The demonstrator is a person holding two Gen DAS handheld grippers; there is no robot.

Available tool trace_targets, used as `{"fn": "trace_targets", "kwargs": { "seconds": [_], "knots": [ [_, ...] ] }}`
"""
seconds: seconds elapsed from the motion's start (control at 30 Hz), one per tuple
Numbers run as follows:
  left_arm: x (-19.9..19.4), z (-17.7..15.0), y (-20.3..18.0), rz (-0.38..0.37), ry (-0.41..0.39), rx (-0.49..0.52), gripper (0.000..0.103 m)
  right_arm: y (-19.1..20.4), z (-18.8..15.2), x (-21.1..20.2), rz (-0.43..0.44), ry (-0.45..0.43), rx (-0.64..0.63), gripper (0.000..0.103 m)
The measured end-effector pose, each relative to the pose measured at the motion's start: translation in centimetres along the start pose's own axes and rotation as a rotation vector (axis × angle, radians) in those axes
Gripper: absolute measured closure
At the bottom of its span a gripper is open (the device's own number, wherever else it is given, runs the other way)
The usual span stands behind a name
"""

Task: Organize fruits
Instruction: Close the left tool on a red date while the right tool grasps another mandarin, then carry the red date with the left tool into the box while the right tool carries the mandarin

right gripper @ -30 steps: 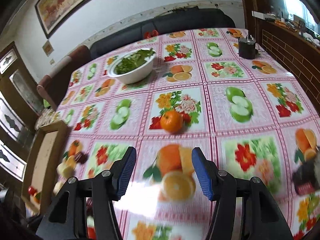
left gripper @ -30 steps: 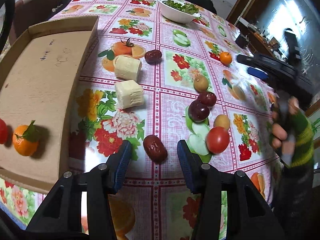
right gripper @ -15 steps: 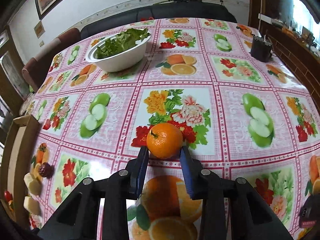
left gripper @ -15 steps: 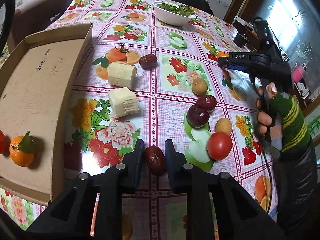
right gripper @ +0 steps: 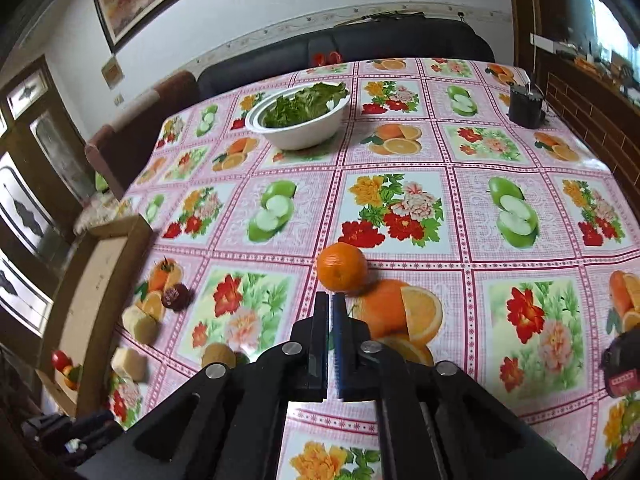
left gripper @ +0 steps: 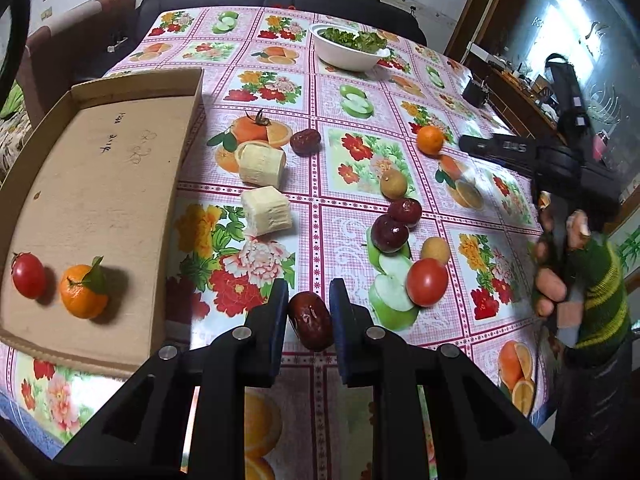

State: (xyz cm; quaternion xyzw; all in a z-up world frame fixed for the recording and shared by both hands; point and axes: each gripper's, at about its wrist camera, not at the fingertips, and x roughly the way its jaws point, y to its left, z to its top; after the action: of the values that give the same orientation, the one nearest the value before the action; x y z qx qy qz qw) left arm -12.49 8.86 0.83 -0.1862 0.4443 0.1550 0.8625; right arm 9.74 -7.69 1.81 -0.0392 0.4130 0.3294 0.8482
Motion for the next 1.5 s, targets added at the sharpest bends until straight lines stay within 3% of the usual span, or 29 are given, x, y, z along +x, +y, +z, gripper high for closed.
{"fn": "trace_targets", "kwargs": {
  "seconds": [0.1, 0.13, 0.43, 0.47, 0.5, 0.57, 0.67, 1.03, 1.5],
  "knots": [
    [-0.4, -0.2, -0.1, -0.009, -0.009, -0.003, 0.085, -0.1, 0.3, 1.2, -0.006, 0.009, -0.002, 0.053],
    [-0.5, -0.3, -0.1, -0.012, -0.010, -0.003, 0.085, -0.1, 0.4, 1.7, -0.003, 0.012, 0.001, 0.050],
    [-0.5, -0.4, -0.1, -0.015, -0.006, -0.008, 0.085, 1.2, 2.8, 6.9, 0.022, 0.046, 0.006, 0.051],
    [-0.4, -0.4, 0.0, -0.017, -0.004, -0.011, 0.085, 1.2, 2.9, 7.5, 0.017, 0.053, 0.006, 0.054],
    [-0.4, -0.4, 0.0, -0.018, -0.003, -0.013, 0.085, 1.2, 3.0, 8.1, 0.024, 0.070, 0.007, 0.066],
    [-0.5, -0.3, 0.2, -0.018, -0.006, -0.017, 0.085, 1.3, 3.0, 7.7, 0.022, 0.057, 0.005, 0.068],
    [-0.6, -0.3, 0.2, -0.023, -0.013, -0.016, 0.085, 1.5, 2.2, 5.9, 0.042, 0.034, 0.015, 0.068],
    [-2.4, -0.3, 0.8, -0.031, -0.046, -0.023, 0.085, 6.0, -2.3, -3.9, 0.245, -0.033, -0.010, 0.068],
    [-3.8, -0.1, 1.9, -0.010, -0.076, -0.044, 0.085, 9.4, -5.2, -6.6, 0.322, 0.000, -0.036, 0.068]
  ]
}}
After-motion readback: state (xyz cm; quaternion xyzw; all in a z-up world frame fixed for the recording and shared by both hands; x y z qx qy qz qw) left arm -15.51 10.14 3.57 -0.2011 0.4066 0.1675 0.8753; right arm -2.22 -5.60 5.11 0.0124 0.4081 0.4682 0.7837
